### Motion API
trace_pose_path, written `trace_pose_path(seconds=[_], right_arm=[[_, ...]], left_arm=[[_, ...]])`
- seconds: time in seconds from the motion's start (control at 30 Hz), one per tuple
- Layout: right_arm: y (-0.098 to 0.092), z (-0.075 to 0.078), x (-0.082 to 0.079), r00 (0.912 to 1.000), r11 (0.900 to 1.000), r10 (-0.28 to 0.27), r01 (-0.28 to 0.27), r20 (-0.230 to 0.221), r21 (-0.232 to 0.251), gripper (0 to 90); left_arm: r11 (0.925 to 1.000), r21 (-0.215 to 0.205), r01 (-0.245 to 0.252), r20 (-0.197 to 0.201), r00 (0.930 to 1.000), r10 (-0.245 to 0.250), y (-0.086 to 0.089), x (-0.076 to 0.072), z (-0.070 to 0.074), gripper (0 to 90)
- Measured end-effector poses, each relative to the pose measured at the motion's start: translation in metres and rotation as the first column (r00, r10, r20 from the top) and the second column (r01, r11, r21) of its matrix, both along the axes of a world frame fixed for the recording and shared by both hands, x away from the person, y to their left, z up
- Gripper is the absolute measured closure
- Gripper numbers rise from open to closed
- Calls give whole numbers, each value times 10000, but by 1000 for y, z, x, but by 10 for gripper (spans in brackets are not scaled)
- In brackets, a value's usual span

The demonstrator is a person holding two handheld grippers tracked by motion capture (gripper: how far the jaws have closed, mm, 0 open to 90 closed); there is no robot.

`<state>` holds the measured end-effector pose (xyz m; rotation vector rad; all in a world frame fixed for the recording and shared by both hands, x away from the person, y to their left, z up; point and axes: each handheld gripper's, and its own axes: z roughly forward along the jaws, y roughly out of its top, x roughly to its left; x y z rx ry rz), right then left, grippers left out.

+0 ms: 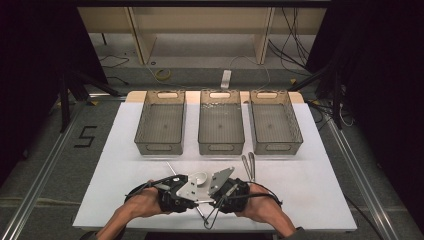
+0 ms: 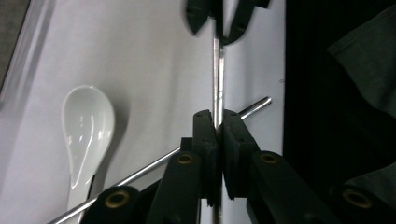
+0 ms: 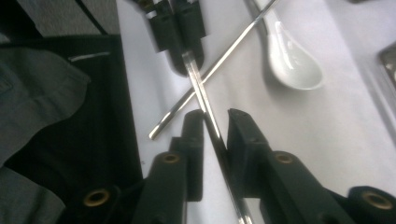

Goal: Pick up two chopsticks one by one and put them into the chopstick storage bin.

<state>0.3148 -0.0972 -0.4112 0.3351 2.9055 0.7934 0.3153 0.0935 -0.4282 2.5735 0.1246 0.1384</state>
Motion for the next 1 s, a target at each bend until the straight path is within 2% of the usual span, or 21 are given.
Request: trace_pose_path(seconds=[0.03, 0.1, 0.13, 0.17, 0.23, 0.27, 0.37, 0.4, 0.43, 0.47, 0.5, 0.53, 0.63, 0.67, 0.7, 0.73, 0.77, 0.83, 0.9, 0.97, 1.0], right_arm=[[-3, 3, 2, 9999, 9999, -91, 92, -44, 112, 734], [-11, 9, 5, 9980, 9966, -623, 615, 118, 557, 629], [-14, 13, 6, 9962, 9931, -866, 855, 111, 804, 592], [-18, 16, 7, 9935, 9876, -1112, 1079, 232, 1141, 549], [-24, 21, 9, 9861, 9695, -1651, 1588, 183, 1866, 494], [-26, 23, 9, 9820, 9598, -1883, 1803, 174, 2154, 469], [-31, 25, 8, 9705, 9351, -2396, 2234, 266, 2751, 421], [-31, 25, 8, 9705, 9351, -2396, 2234, 266, 2751, 421], [-35, 23, 7, 9615, 9173, -2728, 2492, 341, 3105, 401], [-35, 23, 7, 9615, 9173, -2728, 2492, 341, 3105, 401], [-39, 22, 6, 9519, 9028, -3025, 2697, 491, 3350, 391], [-41, 21, 5, 9483, 8965, -3134, 2783, 493, 3448, 383], [-48, 17, 3, 9344, 8728, -3539, 3139, 418, 3738, 365], [-50, 16, 2, 9269, 8633, -3721, 3264, 487, 3849, 360], [-52, 14, 1, 9202, 8548, -3883, 3392, 502, 3928, 360], [-52, 14, 1, 9202, 8548, -3883, 3392, 502, 3928, 360], [-57, 11, 1, 9099, 8424, -4127, 3631, 433, 3983, 352], [-61, 10, -1, 9030, 8333, -4277, 3768, 399, 4044, 349], [-63, 10, -2, 9007, 8305, -4327, 3811, 396, 4063, 347], [-70, 9, -5, 8898, 8164, -4545, 3979, 407, 4186, 347], [-72, 9, -7, 8870, 8125, -4599, 4020, 404, 4222, 347]], left_arm=[[9999, 124, -97, 125, 9999, 95, -1, 0, 1, 848], [9998, 79, -202, 79, 9998, 201, 1, 0, 2, 850], [9982, -167, -581, -59, 9983, 580, 5, 4, 3, 850], [9968, -156, -780, -9, 9970, 780, 7, 7, 3, 850], [9925, -217, -1202, -6, 9928, 1202, 13, 12, 4, 850], [9925, -217, -1202, -6, 9928, 1202, 13, 12, 4, 850], [9804, -452, -1918, -41, 9814, 1918, 22, 19, 7, 850], [9744, -564, -2175, -40, 9760, 2177, 25, 20, 8, 850], [9686, -674, -2392, -61, 9709, 2393, 28, 23, 9, 850], [9610, -799, -2649, -101, 9642, 2649, 31, 25, 10, 850], [9536, -949, -2856, -126, 9582, 2858, 33, 27, 11, 850], [9445, -1071, -3106, -92, 9502, 3114, 36, 29, 13, 850], [9080, -1512, -3908, -241, 9197, 3918, 43, 34, 16, 850], [8894, -1682, -4250, -359, 9043, 4253, 48, 38, 18, 850], [8894, -1682, -4250, -359, 9043, 4253, 48, 38, 18, 850], [8791, -1793, -4417, -385, 8960, 4423, 50, 40, 19, 850], [8679, -1871, -4602, -407, 8863, 4612, 52, 41, 20, 850], [8467, -1991, -4934, -509, 8681, 4938, 57, 46, 22, 850], [8209, -2180, -5279, -649, 8471, 5275, 63, 50, 24, 850], [8029, -2267, -5512, -614, 8309, 5531, 68, 55, 27, 850], [7899, -2320, -5677, -658, 8193, 5695, 70, 58, 28, 850]])
